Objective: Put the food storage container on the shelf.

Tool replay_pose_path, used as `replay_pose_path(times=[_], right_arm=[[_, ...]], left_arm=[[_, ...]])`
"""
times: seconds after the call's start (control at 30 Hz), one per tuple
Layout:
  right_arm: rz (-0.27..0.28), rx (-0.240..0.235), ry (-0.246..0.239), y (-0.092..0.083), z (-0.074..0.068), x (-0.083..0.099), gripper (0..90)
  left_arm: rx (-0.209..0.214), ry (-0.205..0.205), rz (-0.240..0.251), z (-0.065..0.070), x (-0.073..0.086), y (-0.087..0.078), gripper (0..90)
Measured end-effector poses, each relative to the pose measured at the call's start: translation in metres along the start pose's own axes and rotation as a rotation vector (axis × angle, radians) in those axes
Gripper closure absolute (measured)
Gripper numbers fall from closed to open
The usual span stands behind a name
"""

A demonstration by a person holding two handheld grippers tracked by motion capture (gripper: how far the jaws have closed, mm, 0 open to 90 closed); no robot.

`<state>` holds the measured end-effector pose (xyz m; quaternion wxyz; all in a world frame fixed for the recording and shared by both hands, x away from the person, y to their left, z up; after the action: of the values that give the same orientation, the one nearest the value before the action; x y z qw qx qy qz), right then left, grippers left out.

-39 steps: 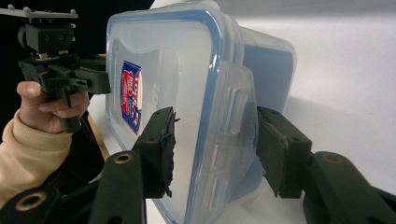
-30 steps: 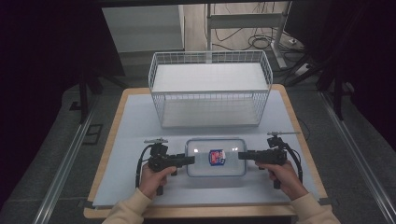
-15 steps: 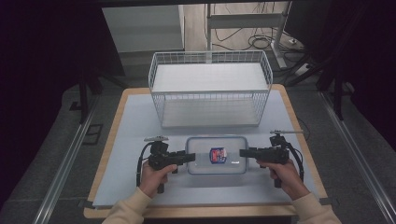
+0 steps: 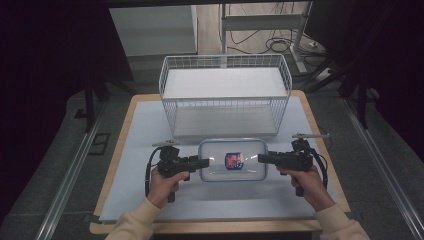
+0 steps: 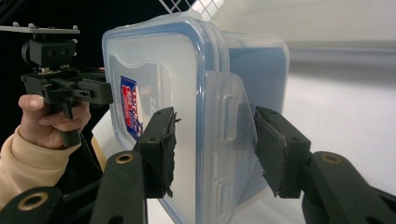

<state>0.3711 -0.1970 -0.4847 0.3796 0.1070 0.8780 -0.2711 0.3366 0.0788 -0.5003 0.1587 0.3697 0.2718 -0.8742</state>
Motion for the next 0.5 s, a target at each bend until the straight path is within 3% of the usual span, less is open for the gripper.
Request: replay_pose_path(times=[0.5], right_arm=[[0.063,-0.007,-0.092,-0.008,-0.028,-0.045,50.0]], left_arm=[[-0.006,0.066,0.057,0.017,-0.043,-0.02,50.5]])
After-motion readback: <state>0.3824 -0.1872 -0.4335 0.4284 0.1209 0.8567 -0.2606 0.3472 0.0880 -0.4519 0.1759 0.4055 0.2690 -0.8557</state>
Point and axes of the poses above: each handheld gripper's, and its own axes: y roughly forward along the jaws, x roughly out of its underside, z roughly to its right, the point moved 7 cm from there along y, roughly forward along the jaws, and after that the axes turned 5 degrees about z, right-handed, at the moved point
